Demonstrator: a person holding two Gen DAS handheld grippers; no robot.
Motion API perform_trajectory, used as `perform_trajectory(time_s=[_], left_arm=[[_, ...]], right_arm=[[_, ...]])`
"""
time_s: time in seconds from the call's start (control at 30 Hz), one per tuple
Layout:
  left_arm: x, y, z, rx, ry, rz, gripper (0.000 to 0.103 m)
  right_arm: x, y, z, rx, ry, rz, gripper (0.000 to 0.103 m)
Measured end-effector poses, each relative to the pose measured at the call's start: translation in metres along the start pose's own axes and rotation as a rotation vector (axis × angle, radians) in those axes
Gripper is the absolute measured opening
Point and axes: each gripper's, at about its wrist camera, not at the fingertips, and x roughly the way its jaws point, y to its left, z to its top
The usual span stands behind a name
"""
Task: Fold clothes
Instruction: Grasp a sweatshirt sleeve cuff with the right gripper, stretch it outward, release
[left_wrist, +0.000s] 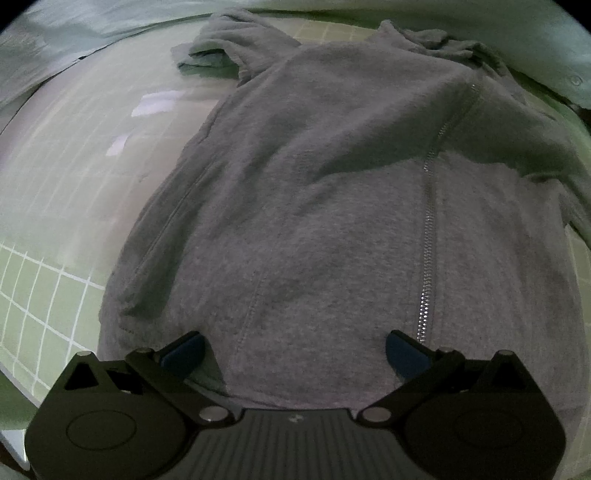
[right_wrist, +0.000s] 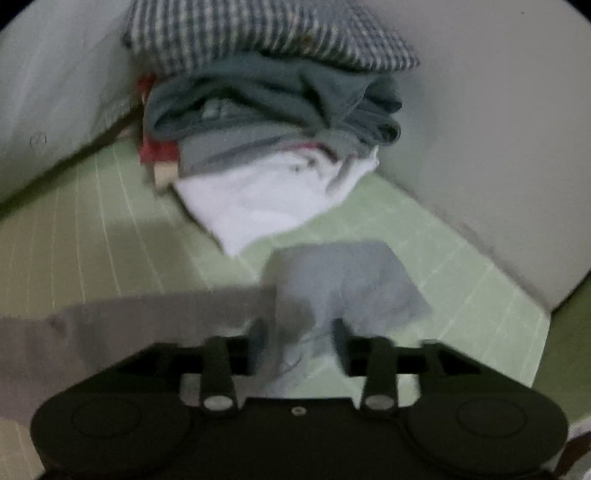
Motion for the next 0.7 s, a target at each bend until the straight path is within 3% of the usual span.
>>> perform_trajectory(time_s=[0.13,0.27,0.43,0.7], left_arm=[[-0.008,0.009,0.000,0.035,-0.016,-0.049,0.103],[-0.029,0.027,0.003,0.058,-0.105,-0.024,0.103],[-0.055,0.075,0.030,-0.040,-0.233,-0.006,0.103],[-0.041,0.169,0.090,-0.207,-0.299,0.029,0.100]], right_arm=[[-0.015,0.026,-0.014,-0.025,-0.005,-0.002,0.081],[-0.041,0.065,-0.026,-0.073,-0.038,0.002,0.085],[-0.075,0.128,-0.049,-0.150,-0.029,0.102,0.090],[-0.115,0.229,-0.078,-0.299,-0.020,0.241,0.092]])
